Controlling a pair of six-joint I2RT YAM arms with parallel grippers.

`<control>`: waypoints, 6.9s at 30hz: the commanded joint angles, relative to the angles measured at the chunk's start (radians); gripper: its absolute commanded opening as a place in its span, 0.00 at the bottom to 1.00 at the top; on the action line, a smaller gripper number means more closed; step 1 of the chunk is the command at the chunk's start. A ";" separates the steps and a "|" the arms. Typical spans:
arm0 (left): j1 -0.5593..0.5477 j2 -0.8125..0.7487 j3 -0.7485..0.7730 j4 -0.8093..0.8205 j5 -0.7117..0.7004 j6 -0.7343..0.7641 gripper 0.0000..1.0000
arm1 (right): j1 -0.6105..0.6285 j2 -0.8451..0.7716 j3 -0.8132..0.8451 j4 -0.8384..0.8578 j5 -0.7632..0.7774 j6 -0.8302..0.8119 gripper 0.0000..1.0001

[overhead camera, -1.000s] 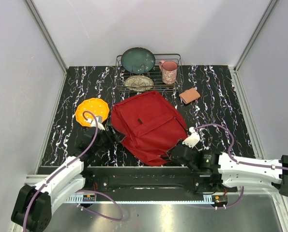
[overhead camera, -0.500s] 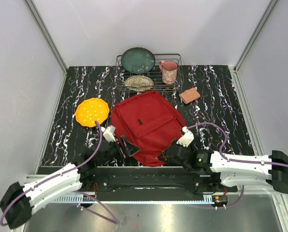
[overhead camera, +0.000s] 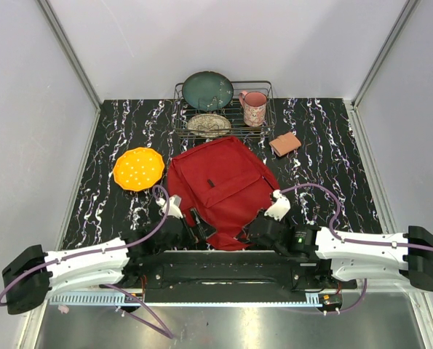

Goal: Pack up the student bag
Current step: Zip the student bag at the center of the board.

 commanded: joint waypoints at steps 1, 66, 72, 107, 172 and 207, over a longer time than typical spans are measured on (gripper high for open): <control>-0.004 0.084 0.057 0.138 -0.096 -0.046 0.97 | 0.005 -0.008 0.027 0.041 0.007 -0.009 0.00; -0.118 0.216 0.588 -0.191 0.153 1.055 0.94 | 0.004 -0.247 -0.048 -0.060 0.164 -0.056 0.00; -0.173 0.354 0.649 -0.246 0.123 1.118 0.95 | 0.005 -0.295 -0.046 -0.102 0.181 -0.039 0.00; -0.287 0.322 0.456 -0.268 -0.219 0.860 0.00 | -0.030 -0.383 -0.046 -0.341 0.325 0.117 0.00; -0.320 0.666 0.637 0.045 -0.236 0.795 0.11 | -0.547 -0.163 0.055 0.092 -0.166 -0.518 0.00; -0.417 0.221 0.349 0.050 -0.321 0.718 0.00 | -0.639 0.251 0.287 0.262 -0.177 -0.688 0.00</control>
